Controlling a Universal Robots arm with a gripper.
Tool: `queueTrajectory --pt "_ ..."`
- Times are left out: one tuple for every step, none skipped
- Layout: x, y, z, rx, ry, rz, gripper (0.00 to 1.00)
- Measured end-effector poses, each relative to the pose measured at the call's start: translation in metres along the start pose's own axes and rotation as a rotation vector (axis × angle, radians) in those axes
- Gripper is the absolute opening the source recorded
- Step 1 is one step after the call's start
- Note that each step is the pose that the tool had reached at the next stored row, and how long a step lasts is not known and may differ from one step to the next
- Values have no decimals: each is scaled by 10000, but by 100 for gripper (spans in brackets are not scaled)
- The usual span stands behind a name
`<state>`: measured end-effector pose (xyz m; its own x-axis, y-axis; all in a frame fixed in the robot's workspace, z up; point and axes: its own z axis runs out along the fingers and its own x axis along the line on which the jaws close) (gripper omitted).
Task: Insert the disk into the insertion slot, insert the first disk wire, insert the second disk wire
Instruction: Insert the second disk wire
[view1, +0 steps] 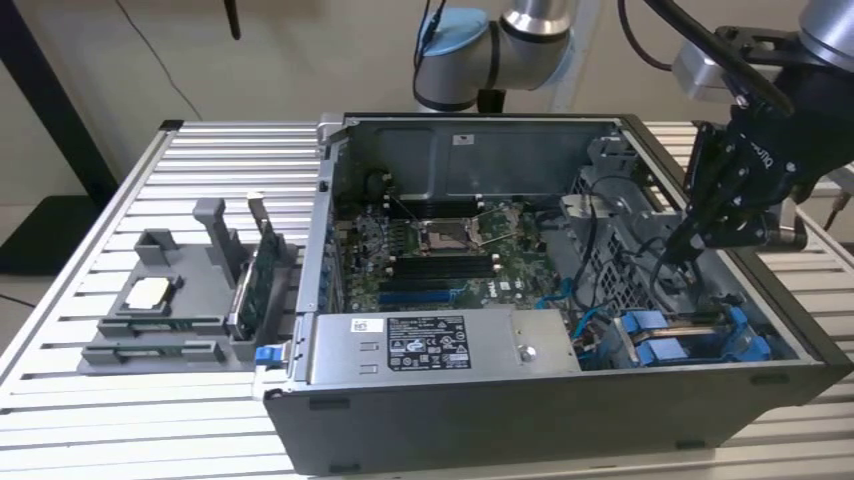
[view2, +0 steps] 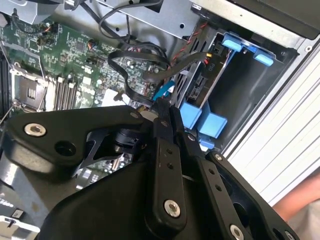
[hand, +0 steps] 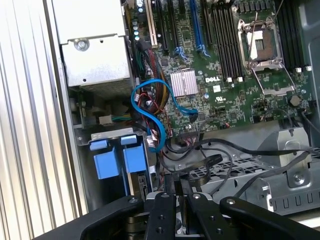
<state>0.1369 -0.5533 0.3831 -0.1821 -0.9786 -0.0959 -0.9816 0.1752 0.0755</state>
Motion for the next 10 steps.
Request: queueTrajectory --pt "3 -1 3 4 -2 0 16" --pt "8 -1 4 7 -1 0 16" --pt "13 -3 5 13 3 -1 16" --pt "18 -4 9 19 4 -1 16" --pt "23 -5 13 26 8 -1 16" --pt "27 -6 16 34 14 -2 16" --pt "32 -7 17 44 32 -1 16" --pt "37 -8 20 55 56 -1 16" --pt "42 -9 23 67 79 0 16" --pt "47 -10 26 77 101 1 16"
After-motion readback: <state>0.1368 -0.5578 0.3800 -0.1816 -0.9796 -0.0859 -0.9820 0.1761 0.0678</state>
